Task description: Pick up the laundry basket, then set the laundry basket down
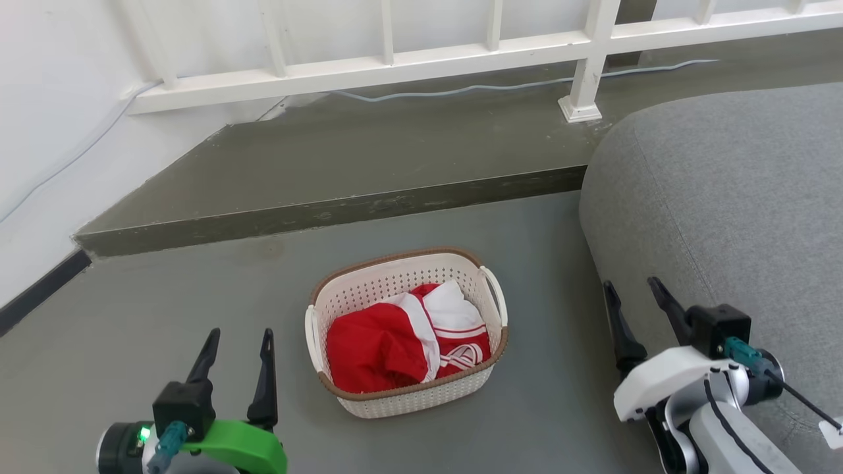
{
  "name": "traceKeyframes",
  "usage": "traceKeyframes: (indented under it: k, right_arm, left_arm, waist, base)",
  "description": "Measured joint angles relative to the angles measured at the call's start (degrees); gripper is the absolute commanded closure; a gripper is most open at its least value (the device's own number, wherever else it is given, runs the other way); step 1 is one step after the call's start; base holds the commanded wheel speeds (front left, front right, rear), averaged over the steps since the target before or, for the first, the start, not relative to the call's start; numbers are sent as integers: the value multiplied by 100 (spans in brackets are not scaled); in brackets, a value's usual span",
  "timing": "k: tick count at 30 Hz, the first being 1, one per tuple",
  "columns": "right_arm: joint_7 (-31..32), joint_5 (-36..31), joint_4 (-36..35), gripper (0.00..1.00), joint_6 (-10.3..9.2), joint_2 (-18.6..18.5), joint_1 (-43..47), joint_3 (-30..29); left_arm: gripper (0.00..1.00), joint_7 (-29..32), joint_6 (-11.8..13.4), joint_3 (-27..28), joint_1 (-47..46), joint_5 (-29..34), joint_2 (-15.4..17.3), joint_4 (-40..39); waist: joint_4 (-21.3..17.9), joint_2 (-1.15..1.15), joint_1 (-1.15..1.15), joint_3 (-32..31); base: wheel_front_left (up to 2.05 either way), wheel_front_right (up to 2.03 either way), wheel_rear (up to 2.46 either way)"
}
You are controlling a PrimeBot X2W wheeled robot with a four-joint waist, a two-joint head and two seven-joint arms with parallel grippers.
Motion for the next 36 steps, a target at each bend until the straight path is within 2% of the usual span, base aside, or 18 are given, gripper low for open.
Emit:
traceKeyframes:
  k: [14, 36]
  right_arm:
    - [0, -114, -156, 0, 0, -29, 325, -35]
    - [0, -257, -391, 0, -2, -49, 456, -124]
  left_arm:
    - [0, 0, 27, -14, 419, 24, -31, -144]
    - [0, 0, 93, 82, 559, 20, -64, -310]
  waist:
    - [34, 0, 0, -31]
    - [47, 0, 0, -9]
  base:
    - [0, 0, 0]
    - [0, 0, 0]
